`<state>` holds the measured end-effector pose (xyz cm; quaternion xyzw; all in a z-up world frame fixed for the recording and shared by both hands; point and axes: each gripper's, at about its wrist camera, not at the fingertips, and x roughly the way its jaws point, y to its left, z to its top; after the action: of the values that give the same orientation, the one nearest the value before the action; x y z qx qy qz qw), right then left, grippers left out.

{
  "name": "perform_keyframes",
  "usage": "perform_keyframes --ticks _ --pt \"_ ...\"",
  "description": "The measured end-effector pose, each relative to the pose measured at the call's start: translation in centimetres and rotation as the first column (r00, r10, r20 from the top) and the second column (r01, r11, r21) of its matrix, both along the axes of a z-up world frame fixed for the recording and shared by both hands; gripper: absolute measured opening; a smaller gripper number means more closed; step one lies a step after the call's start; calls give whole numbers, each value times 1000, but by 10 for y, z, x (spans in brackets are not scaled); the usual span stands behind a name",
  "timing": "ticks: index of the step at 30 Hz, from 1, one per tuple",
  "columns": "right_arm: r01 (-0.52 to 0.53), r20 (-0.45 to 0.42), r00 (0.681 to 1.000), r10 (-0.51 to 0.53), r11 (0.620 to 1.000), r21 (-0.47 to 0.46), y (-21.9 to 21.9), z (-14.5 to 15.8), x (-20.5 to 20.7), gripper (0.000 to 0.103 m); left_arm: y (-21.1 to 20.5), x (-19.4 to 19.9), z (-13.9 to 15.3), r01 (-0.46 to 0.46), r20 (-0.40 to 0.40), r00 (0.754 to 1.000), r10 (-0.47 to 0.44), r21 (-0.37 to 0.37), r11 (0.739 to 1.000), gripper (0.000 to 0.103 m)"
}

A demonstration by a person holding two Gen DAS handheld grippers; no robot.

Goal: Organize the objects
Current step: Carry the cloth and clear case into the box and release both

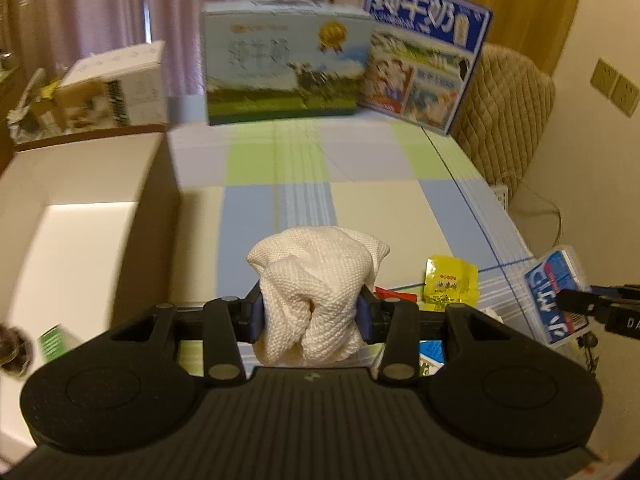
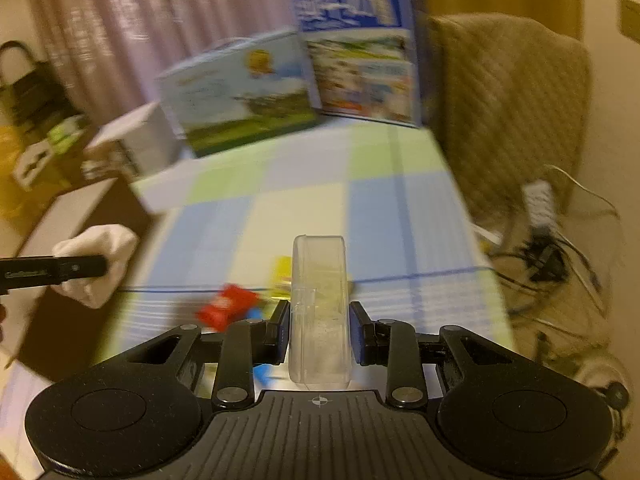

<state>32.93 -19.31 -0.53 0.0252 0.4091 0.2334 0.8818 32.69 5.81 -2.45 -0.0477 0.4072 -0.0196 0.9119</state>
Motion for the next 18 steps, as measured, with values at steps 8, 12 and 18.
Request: perform_keyframes --ticks 8,12,18 --pt "-199 47 980 195 976 93 83 29 -38 27 43 -51 37 -67 81 994 68 -21 998 38" --pt "-286 62 958 281 950 122 131 36 -56 27 73 -71 47 -108 97 989 110 -20 994 38" --pt "-379 70 926 372 912 159 202 41 -77 27 124 -98 58 -169 110 979 169 -13 986 38"
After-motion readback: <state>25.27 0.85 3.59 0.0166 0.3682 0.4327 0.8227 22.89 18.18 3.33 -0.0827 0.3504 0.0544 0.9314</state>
